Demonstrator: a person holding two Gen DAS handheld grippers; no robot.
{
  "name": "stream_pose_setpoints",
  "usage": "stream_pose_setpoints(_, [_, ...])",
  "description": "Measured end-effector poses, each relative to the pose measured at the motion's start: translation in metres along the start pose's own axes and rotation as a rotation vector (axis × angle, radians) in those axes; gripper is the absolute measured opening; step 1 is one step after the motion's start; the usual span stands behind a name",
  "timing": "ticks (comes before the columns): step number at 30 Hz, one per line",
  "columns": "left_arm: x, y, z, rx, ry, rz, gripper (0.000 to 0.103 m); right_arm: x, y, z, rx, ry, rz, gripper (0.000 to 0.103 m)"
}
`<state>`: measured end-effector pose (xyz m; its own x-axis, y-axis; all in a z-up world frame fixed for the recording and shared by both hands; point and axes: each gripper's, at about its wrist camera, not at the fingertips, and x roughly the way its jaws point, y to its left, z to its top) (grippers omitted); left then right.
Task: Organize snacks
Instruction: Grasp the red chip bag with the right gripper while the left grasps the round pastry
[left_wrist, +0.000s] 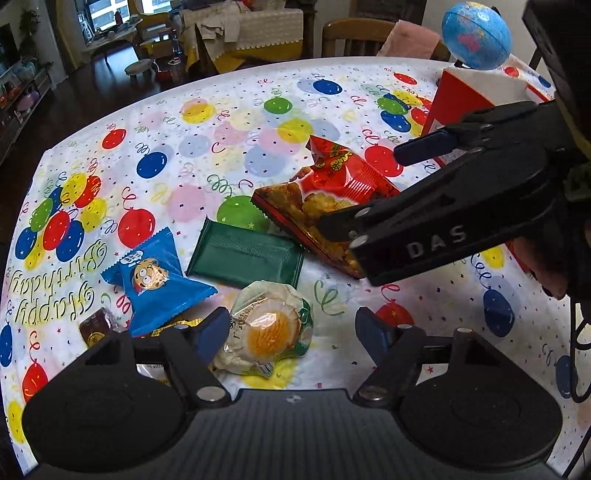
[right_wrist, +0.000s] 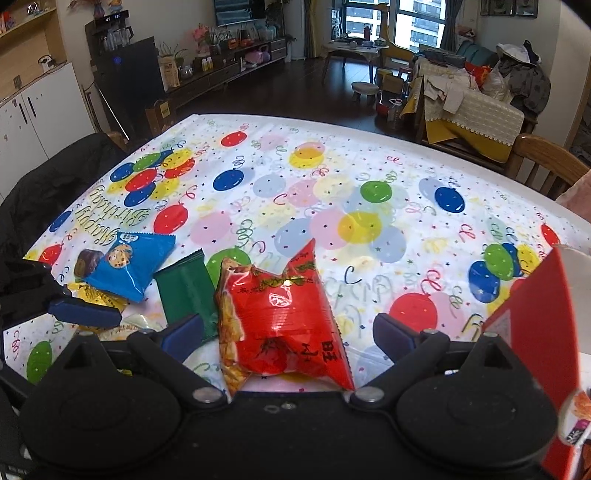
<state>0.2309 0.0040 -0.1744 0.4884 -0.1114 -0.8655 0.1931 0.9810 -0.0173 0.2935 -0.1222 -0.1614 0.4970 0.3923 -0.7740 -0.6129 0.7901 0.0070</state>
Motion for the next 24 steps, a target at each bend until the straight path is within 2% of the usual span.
stream_pose_setpoints(3, [0.003, -0.001, -0.001, 0.012, 0.003, 0.017, 0.074, 0.008, 0.003, 0.0, -0.016, 0.012, -0.007, 0.099])
stream_pose_setpoints(4, [0.005, -0.001, -0.001, 0.018, 0.005, 0.029, 0.071, 0.01, 0.004, 0.0, -0.019, 0.012, -0.012, 0.099])
stream_pose_setpoints(7, [0.011, 0.001, 0.0, 0.017, 0.015, 0.072, 0.059, 0.014, 0.005, 0.0, -0.012, 0.014, -0.021, 0.092])
stream_pose_setpoints(9, [0.013, 0.003, 0.002, 0.007, 0.014, 0.083, 0.055, 0.015, 0.004, 0.001, -0.001, 0.012, -0.026, 0.085])
stream_pose_setpoints(16, [0.014, 0.008, 0.002, -0.012, 0.016, 0.091, 0.048, 0.011, 0.005, -0.002, 0.015, 0.006, -0.011, 0.067])
stream_pose_setpoints(24, [0.006, 0.018, -0.002, -0.083, 0.015, 0.08, 0.042, -0.009, 0.004, -0.01, 0.069, -0.015, -0.023, 0.063])
